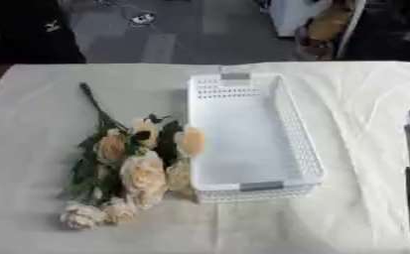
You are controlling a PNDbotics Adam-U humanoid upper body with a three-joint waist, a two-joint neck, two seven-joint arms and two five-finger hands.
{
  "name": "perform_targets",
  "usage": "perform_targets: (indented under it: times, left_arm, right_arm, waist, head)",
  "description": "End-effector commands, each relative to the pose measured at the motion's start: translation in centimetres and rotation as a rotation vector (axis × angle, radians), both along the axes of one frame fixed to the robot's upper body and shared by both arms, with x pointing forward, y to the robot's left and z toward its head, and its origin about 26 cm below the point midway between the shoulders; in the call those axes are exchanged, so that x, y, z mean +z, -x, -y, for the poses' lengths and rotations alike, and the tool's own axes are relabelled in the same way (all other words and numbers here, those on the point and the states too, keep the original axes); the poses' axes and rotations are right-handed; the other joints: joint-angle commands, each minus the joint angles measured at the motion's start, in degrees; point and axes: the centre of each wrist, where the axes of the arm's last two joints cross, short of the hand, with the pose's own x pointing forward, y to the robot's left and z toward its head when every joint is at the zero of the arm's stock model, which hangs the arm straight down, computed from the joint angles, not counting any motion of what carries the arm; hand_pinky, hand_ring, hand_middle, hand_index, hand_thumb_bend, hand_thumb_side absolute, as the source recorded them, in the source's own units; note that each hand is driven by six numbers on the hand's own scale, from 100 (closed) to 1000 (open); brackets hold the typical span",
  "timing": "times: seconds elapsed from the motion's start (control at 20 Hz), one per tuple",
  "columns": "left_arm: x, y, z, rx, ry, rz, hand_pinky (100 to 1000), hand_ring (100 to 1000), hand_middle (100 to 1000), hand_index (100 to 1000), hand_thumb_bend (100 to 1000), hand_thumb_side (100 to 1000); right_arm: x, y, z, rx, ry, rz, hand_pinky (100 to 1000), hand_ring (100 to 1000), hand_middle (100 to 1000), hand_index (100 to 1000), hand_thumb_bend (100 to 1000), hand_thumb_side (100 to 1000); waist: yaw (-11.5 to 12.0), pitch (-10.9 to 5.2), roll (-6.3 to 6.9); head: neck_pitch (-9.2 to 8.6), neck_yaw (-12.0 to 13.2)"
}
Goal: Pick up objects on the table and place them in the box.
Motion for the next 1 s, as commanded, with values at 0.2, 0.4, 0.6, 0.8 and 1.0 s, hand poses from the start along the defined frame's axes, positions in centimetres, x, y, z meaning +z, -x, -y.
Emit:
perform_targets:
  times: [0.2,0.4,0.6,0.8,1.0]
  left_arm:
    - [6.2,1.3,-5.0,0.222,-0.605,-0.004,631,676,100,820,100,486]
    - [11.7,2.0,-5.3,0.366,-1.308,0.059,670,576,100,811,495,399]
    - [11.4,1.9,-4.8,0.398,-1.474,0.017,687,597,100,811,546,449]
    - [10.3,1.8,-4.6,0.363,-1.517,-0.039,695,619,100,810,542,490]
    - [8.9,1.8,-4.6,0.307,-1.465,-0.167,688,701,100,809,400,576]
  right_arm:
    - [0.7,0.3,0.3,-0.018,0.039,0.004,623,813,794,865,100,665]
    - [0.8,0.5,0.8,-0.039,0.061,-0.002,624,814,792,866,100,662]
    - [0.8,0.5,0.8,-0.050,0.062,-0.001,621,811,788,871,100,667]
    - [0.8,0.5,0.8,-0.051,0.065,-0.004,620,810,784,877,100,667]
    - [0.8,0.5,0.7,-0.047,0.069,-0.004,620,807,780,878,100,664]
  waist:
    - [-0.50,-0.96,1.19]
    - [-0.02,-1.27,2.13]
    - [-0.26,-1.18,2.26]
    - [-0.35,-1.19,2.26]
    - [-0.34,-1.30,2.28]
  head:
    - [-0.09,0.13]
    - [-0.09,-0.94]
    - [-0.09,-1.34]
    - [-0.09,-1.31]
    - [-0.09,-1.19]
